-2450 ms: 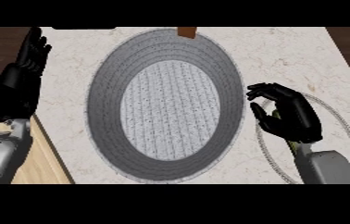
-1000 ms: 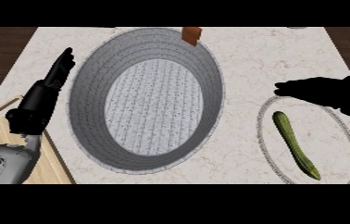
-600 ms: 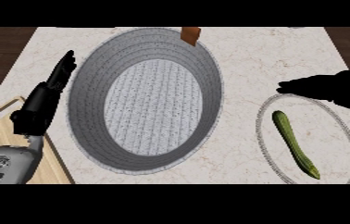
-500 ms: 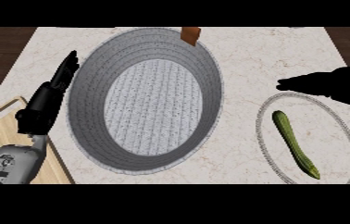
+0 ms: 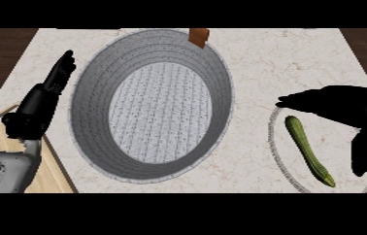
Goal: Pick the squash from the placemat and place it in the basket
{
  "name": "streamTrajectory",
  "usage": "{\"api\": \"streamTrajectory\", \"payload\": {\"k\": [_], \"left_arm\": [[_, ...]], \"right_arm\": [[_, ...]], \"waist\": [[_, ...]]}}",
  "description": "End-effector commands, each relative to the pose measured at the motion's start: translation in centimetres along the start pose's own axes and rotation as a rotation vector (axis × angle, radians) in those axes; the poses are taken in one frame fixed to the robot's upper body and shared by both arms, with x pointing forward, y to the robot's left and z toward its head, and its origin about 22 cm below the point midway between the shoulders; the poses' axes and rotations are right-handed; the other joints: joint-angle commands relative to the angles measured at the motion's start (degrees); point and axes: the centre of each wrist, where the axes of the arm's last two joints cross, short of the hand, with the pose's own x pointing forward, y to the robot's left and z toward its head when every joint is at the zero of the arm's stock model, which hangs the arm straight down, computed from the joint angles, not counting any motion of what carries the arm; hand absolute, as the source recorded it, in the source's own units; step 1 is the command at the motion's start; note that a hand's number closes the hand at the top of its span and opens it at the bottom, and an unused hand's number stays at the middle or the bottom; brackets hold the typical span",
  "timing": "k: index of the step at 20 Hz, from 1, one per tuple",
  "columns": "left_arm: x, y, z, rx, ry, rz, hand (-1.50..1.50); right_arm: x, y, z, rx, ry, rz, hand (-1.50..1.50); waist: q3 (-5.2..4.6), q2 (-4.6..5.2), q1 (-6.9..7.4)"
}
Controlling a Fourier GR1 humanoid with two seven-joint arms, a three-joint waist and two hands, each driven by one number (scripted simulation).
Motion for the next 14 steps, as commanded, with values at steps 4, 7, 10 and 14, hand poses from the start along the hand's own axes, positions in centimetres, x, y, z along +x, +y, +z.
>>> {"api": "streamTrajectory", "payload": {"k": [4, 7, 10, 14], "left_arm": [[-0.4, -0.3, 0.7, 0.001, 0.018, -0.004, 0.0], [1.1, -0.4, 0.2, 0.01, 0.008, -0.016, 0.0], [0.5, -0.5, 0.8, 0.0, 0.005, 0.012, 0.0], [0.3, -0.4, -0.6, 0.015, 0.018, -0.005, 0.0]], "right_arm": [[-2.1, 3.9, -2.5, 0.063, 0.055, 0.039, -1.5], [-2.6, 6.2, -4.6, 0.043, 0.048, 0.06, -1.5], [-2.5, 6.1, -4.8, 0.041, 0.056, 0.036, -1.5], [-4.0, 7.2, -5.3, 0.017, 0.032, 0.032, -1.5]], "waist": [[0.0, -0.06, -0.33], [0.02, -0.02, -0.17], [-0.02, -0.11, -0.35], [-0.02, -0.1, -0.47]]}}
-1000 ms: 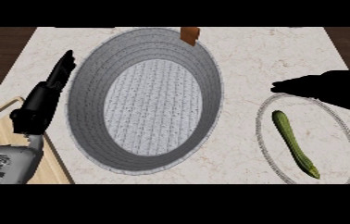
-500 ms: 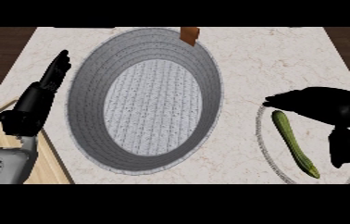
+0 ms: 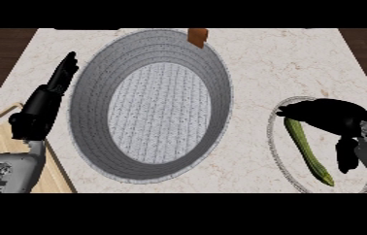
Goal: Pick the squash from the placemat and place it in the basket
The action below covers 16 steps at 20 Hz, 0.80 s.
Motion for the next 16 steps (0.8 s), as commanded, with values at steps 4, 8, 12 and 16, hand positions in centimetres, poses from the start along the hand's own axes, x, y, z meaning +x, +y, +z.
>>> {"api": "streamTrajectory", "payload": {"k": [4, 8, 12, 16], "left_arm": [[0.5, 0.0, 0.9, -0.001, -0.002, -0.011, 0.0], [-0.4, 0.6, 0.8, 0.012, 0.006, -0.003, 0.0], [-1.1, 0.7, 0.7, 0.012, 0.001, 0.006, 0.0], [1.2, 1.2, 0.8, 0.005, 0.01, -0.015, 0.0]], "right_arm": [[-1.6, 1.2, -1.8, -0.03, -0.011, -0.006, -1.5], [-1.3, 4.0, -1.1, -0.041, -0.025, 0.01, -1.5], [-1.0, 3.1, -2.0, -0.065, -0.024, -0.029, -1.5], [-1.3, 6.7, -2.3, -0.062, -0.026, -0.051, -1.5]], "waist": [[0.0, -0.05, 0.17], [-0.01, -0.08, -0.18], [-0.01, -0.06, -0.1], [0.01, -0.15, -0.2]]}}
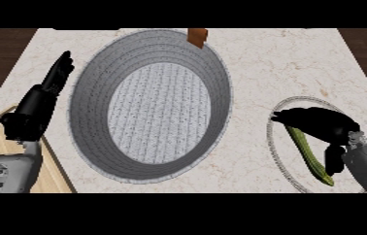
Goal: Pick the squash from the placemat and place it in the basket
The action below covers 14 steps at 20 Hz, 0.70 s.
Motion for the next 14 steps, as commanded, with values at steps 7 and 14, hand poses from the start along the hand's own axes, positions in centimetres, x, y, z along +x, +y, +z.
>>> {"api": "streamTrajectory", "payload": {"k": [7, 14], "left_arm": [[0.1, -0.5, -0.1, 0.006, -0.004, -0.005, 0.0], [0.4, -1.0, -0.2, -0.006, 0.0, -0.001, 0.0]], "right_arm": [[-1.1, 1.3, 1.1, 0.013, 0.02, 0.001, -1.5], [0.0, 3.7, -2.2, 0.035, 0.052, -0.004, -1.5]], "waist": [[0.0, -0.04, -0.15], [0.0, -0.02, -0.08]]}}
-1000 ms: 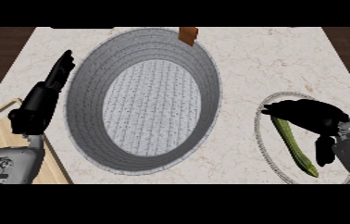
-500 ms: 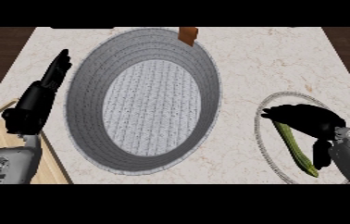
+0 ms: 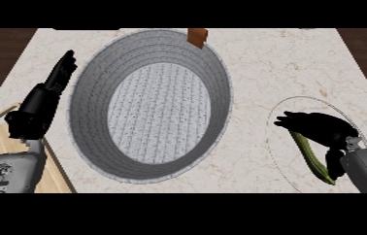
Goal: Pick the squash from the placemat and place it in the basket
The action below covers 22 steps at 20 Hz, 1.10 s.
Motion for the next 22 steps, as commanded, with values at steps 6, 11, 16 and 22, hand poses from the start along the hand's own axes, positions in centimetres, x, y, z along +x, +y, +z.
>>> {"api": "streamTrajectory", "payload": {"k": [6, 11, 16, 22], "left_arm": [[-0.3, 0.2, 1.7, 0.01, 0.013, 0.014, 0.0], [0.1, -0.1, 2.0, 0.002, -0.019, 0.003, 0.0], [0.3, -1.2, 0.9, 0.007, -0.025, 0.003, 0.0], [-0.9, 0.9, 0.9, 0.029, 0.028, 0.0, 0.0]], "right_arm": [[-1.6, 1.8, -1.4, 0.022, -0.006, -0.054, 1.5], [-0.5, 1.8, -2.6, 0.013, -0.032, -0.041, 1.5], [-0.3, 2.3, -3.3, -0.03, -0.069, 0.022, 1.5], [0.9, 3.0, -3.3, -0.193, 0.176, -0.108, 1.5]], "waist": [[0.22, 0.17, 0.25], [0.21, 0.13, 0.35], [0.22, 0.2, 0.27], [0.08, -0.36, -1.93]]}}
